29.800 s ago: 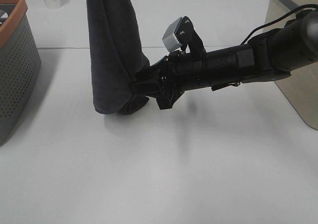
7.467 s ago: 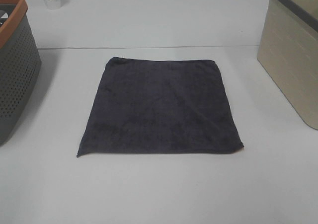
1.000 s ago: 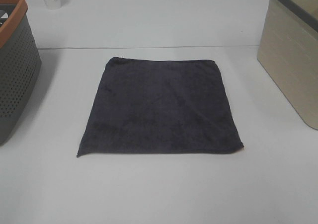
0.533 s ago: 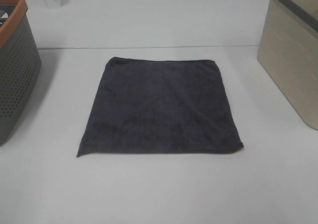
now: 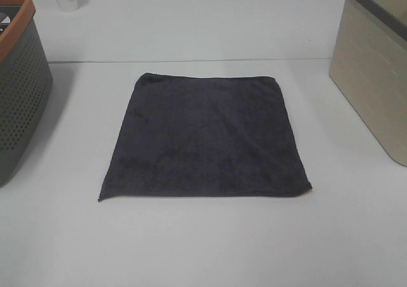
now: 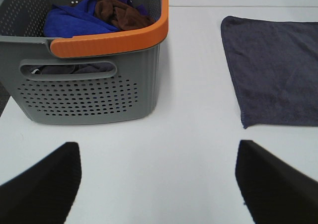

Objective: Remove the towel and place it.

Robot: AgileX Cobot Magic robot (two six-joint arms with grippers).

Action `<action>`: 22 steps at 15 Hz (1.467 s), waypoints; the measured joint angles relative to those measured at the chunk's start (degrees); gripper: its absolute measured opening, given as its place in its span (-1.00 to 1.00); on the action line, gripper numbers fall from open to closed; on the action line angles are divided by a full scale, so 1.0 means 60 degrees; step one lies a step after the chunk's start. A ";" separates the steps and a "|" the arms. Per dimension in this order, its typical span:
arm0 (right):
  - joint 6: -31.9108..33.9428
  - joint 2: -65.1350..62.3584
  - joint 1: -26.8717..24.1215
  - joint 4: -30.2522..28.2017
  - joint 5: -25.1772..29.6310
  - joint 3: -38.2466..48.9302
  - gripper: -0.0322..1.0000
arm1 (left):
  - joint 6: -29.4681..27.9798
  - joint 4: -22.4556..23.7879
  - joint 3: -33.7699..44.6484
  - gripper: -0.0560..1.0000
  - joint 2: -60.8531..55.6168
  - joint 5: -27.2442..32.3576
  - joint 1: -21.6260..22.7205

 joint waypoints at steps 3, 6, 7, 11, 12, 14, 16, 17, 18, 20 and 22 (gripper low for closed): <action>0.0000 0.0000 0.0000 0.0000 0.0000 0.0000 0.49 | 0.0000 0.0000 0.0000 0.60 0.0000 0.0000 0.0000; 0.0000 0.0000 0.0000 0.0000 0.0000 0.0000 0.49 | 0.0000 0.0000 0.0000 0.60 0.0000 0.0000 0.0000; 0.0000 0.0000 0.0000 0.0000 0.0000 0.0000 0.49 | 0.0000 0.0000 0.0000 0.60 0.0000 0.0000 0.0000; 0.0000 0.0000 0.0000 0.0000 0.0000 0.0000 0.49 | 0.0000 0.0000 0.0000 0.60 0.0000 0.0000 0.0000; 0.0000 0.0000 0.0000 0.0000 0.0000 0.0000 0.49 | 0.0000 0.0000 0.0000 0.60 0.0000 0.0000 0.0000; 0.0000 0.0000 0.0000 0.0000 0.0000 0.0000 0.49 | 0.0000 0.0000 0.0000 0.60 0.0000 0.0000 0.0000; 0.0000 0.0000 0.0000 0.0000 0.0000 0.0000 0.49 | 0.0000 0.0000 0.0000 0.60 0.0000 0.0000 0.0000; 0.0000 0.0000 0.0000 0.0000 0.0000 0.0000 0.49 | 0.0000 0.0000 0.0000 0.60 0.0000 0.0000 0.0000; 0.0000 0.0000 0.0000 0.0000 0.0000 0.0000 0.49 | 0.0000 0.0000 0.0000 0.60 0.0000 0.0000 0.0000; 0.0000 0.0000 0.0000 0.0000 0.0000 0.0000 0.49 | 0.0000 0.0000 0.0000 0.60 0.0000 0.0000 0.0000; 0.0000 0.0000 0.0000 0.0000 0.0000 0.0000 0.49 | 0.0000 0.0000 0.0000 0.60 0.0000 0.0000 0.0000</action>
